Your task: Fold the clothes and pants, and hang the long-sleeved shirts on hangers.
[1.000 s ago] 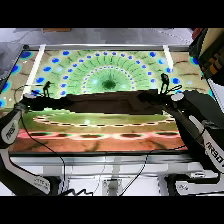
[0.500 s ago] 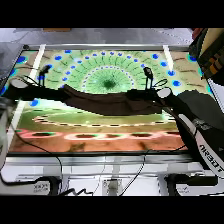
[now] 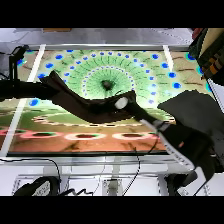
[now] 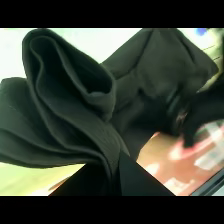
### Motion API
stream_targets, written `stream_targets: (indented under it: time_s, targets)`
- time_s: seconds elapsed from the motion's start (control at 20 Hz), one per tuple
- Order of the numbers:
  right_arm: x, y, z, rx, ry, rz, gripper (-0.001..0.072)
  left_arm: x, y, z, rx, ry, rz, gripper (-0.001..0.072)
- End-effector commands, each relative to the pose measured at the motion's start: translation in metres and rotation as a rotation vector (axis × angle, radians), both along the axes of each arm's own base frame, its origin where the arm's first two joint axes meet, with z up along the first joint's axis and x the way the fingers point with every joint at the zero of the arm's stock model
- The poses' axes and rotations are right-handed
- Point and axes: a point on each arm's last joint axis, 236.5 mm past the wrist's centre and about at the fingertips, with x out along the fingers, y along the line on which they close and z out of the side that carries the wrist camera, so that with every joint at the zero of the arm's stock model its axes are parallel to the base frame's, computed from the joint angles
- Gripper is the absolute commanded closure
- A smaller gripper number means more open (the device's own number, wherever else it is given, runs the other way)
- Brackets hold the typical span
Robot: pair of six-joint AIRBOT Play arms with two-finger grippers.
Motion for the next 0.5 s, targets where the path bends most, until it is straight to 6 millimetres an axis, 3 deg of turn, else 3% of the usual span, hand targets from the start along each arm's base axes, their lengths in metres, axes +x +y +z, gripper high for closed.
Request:
stream_targets:
  time_s: [0.0, 0.1, 0.2, 0.3, 0.45]
  targets:
    - [-0.048, 0.064, 0.007, 0.03, -0.001, 0.098, 0.0701, -0.003, -0.001, 0.001, 0.0, 0.005, -0.003, 0.0695]
    - [-0.039, 0.056, 0.014, -0.019, -0.071, 0.145, 0.0701, 0.002, -0.004, -0.01, -0.034, 0.064, 0.018, 0.0695]
    - [-0.026, 0.024, 0.006, -0.121, -0.079, 0.208, 0.0701, 0.007, -0.024, -0.016, -0.138, 0.14, 0.03, 0.0695]
    - [-0.011, -0.03, -0.004, -0.242, -0.028, 0.255, 0.0701, 0.017, -0.061, -0.015, -0.244, 0.156, -0.02, 0.0695]
    - [0.027, -0.148, -0.008, -0.43, 0.061, 0.214, 0.0702, 0.045, -0.139, -0.021, -0.358, 0.12, -0.047, 0.0695]
